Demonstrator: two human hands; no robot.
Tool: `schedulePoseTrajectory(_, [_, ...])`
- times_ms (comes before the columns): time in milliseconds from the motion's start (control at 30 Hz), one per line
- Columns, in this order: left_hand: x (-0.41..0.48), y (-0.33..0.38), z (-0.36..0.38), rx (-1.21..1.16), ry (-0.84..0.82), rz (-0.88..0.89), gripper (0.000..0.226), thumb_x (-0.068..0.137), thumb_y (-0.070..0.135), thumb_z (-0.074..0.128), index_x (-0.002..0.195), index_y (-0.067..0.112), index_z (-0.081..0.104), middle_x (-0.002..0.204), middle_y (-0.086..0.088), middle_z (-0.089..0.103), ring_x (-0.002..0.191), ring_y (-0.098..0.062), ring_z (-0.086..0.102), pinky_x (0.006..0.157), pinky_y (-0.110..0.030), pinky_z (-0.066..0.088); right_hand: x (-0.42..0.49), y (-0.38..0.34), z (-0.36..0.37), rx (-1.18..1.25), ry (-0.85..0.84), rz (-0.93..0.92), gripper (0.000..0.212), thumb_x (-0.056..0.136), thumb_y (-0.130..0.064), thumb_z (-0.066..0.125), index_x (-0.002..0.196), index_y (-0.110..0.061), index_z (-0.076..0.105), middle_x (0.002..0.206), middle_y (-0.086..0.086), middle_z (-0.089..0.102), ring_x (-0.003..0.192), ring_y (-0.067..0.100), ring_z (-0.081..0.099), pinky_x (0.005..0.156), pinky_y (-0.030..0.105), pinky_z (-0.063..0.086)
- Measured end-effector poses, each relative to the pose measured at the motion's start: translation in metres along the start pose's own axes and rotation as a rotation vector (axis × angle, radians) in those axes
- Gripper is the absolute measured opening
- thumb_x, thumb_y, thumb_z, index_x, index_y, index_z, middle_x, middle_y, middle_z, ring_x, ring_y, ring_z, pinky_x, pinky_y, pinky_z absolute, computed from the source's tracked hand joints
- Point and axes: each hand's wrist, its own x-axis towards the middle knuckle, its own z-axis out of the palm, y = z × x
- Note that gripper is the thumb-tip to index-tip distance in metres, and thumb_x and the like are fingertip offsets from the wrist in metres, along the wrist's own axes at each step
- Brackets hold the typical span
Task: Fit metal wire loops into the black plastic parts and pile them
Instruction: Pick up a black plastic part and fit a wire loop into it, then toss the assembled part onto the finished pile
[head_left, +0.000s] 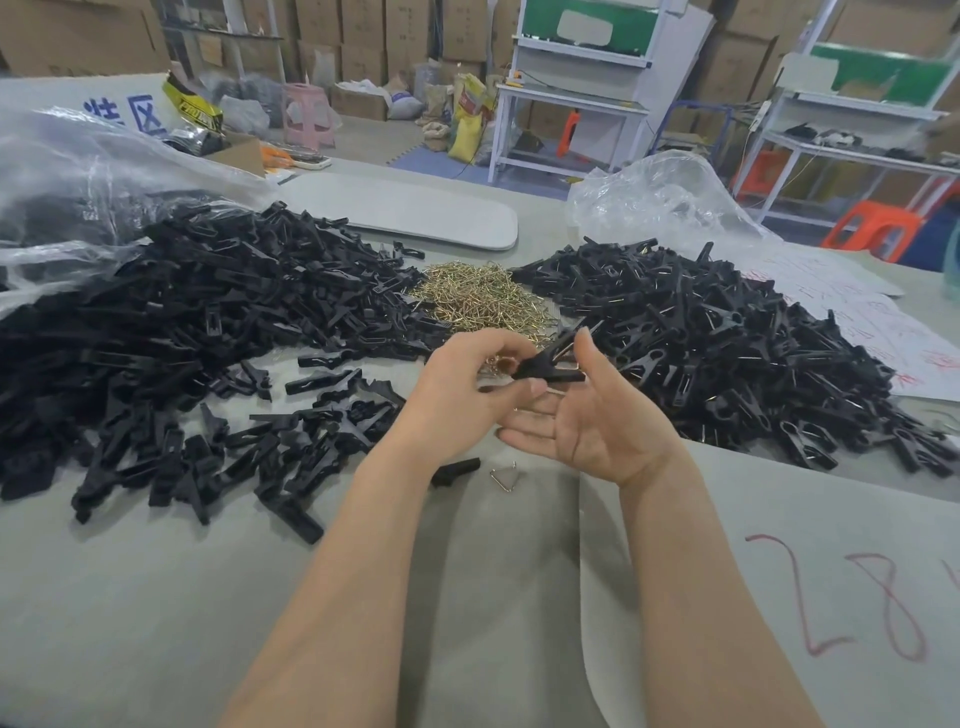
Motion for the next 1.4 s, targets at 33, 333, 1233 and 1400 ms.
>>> schedulePoseTrajectory(33, [0.000,0.000,0.000,0.018,-0.001,0.014,0.022,0.080,0.016,0.073,0.092,0.030,0.063,0.090,0.017,0.060,0.088,-0.002,0.054,0.083,-0.011,0.039,0.001,0.001,0.000,-0.015,-0.008,0.003,0.063,0.071,-0.060,0.051,0.096,-0.007,0.074,0.093,0.014,0.072,0.088,0.026,0.071,0.076,0.037,0.058])
schedulePoseTrajectory(333, [-0.001,0.005,0.000,0.029,-0.050,0.071,0.027,0.079,0.007,0.072,0.102,0.020,0.067,0.098,0.006,0.063,0.093,-0.008,0.057,0.089,-0.019,0.043,0.009,0.012,0.001,0.074,0.021,-0.040,0.055,0.072,-0.047,0.055,0.104,-0.003,0.064,0.086,0.012,0.074,0.081,0.020,0.072,0.068,0.030,0.058])
schedulePoseTrajectory(1233, [0.005,-0.009,0.006,0.211,-0.001,-0.083,0.060,0.085,0.028,0.069,0.139,0.025,0.043,0.133,0.003,0.044,0.116,-0.009,0.046,0.102,-0.025,0.036,0.005,-0.012,0.008,-0.461,0.764,-0.621,0.038,0.087,-0.011,0.065,0.123,-0.003,0.055,0.091,0.007,0.066,0.062,0.002,0.061,0.061,0.014,0.051])
schedulePoseTrajectory(1400, [0.009,-0.001,-0.017,-0.313,0.775,-0.174,0.020,0.096,0.026,0.052,0.116,0.022,0.054,0.112,0.012,0.056,0.097,0.010,0.055,0.085,-0.009,0.045,0.011,-0.019,0.019,-0.624,0.925,-0.632,0.090,0.088,-0.034,0.064,0.150,-0.033,-0.002,0.151,0.011,0.032,0.105,-0.002,0.051,0.100,0.028,0.035])
